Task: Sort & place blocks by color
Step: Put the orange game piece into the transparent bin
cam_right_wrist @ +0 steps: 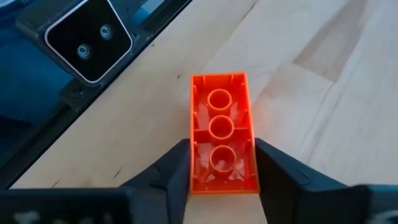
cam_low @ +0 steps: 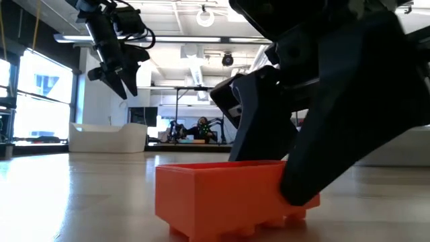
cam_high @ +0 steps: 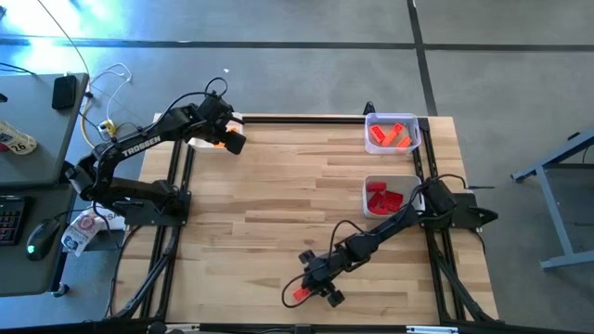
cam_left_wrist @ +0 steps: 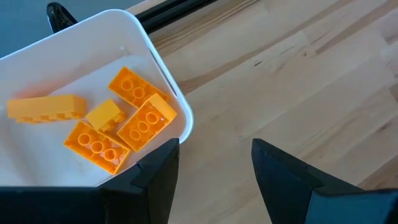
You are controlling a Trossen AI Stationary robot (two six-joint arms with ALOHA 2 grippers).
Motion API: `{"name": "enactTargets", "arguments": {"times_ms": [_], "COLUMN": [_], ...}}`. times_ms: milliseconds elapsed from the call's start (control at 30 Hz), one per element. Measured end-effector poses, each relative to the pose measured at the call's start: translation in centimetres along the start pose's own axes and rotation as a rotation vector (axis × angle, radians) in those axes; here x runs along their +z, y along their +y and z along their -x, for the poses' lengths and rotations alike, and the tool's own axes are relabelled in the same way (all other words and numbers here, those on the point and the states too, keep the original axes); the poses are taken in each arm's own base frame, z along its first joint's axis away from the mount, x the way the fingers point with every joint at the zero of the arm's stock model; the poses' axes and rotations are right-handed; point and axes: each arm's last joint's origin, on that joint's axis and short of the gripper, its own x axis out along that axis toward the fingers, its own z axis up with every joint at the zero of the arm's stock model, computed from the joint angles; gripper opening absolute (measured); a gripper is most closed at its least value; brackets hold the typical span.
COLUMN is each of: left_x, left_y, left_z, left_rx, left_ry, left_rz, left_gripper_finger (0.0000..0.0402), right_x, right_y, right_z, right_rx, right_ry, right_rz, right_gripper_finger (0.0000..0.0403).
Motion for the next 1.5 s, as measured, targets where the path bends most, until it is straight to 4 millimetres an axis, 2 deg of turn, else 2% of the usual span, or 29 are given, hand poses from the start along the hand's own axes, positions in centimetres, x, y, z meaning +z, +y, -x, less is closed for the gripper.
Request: {"name": "enactTargets", "arguments": {"times_ms": [100,267,533,733,933,1067,1267,1500], "left_x": [0.0,0.0,-0.1,-0.4,-0.8,-1.1,-1.6,-2.2], "left_y": [0.0,0.0,-0.3,-1.2,-2.4,-3.1,-4.1,-5.8], "left_z": [0.0,0.0,0.0,0.1,0.2,0.2,0.4,0.6], "left_rx": [0.0,0.0,-0.009,-0.031,-0.058,-0.075,-0.099,-0.146], "left_ry": [0.0,0.0,0.002,0.006,0.01,0.014,0.017,-0.004], "left_rz": [-0.006,-0.027,-0.073,-0.128,-0.177,-0.208,-0.251,-0.348], "left_gripper_finger": [0.0188,0.0188,0.0188,0.0188,0.0188,0.0188,0.0188,0.0188], "right_x": [0.0,0.2,1.4,2.1,2.0,1.6,1.3,-0.3], "right_y": [-0.2,-0.9,-2.8,-4.8,-7.2,-8.7,-10.6,-12.4], "right_z": [0.1,0.5,3.6,7.1,10.9,13.7,17.6,22.8], "right_rx": [-0.015,-0.064,-0.255,-0.481,-0.735,-0.902,-1.05,-1.234], "right_ry": [0.0,0.006,0.031,0.075,0.125,0.16,0.164,0.225], "right_rz": [-0.012,-0.05,-0.085,-0.129,-0.255,-0.341,-0.453,-0.605], "right_gripper_finger": [0.0112,0.0111,0.0111,0.0111,0.0111,0.0111,0.0111,0.0111]}}
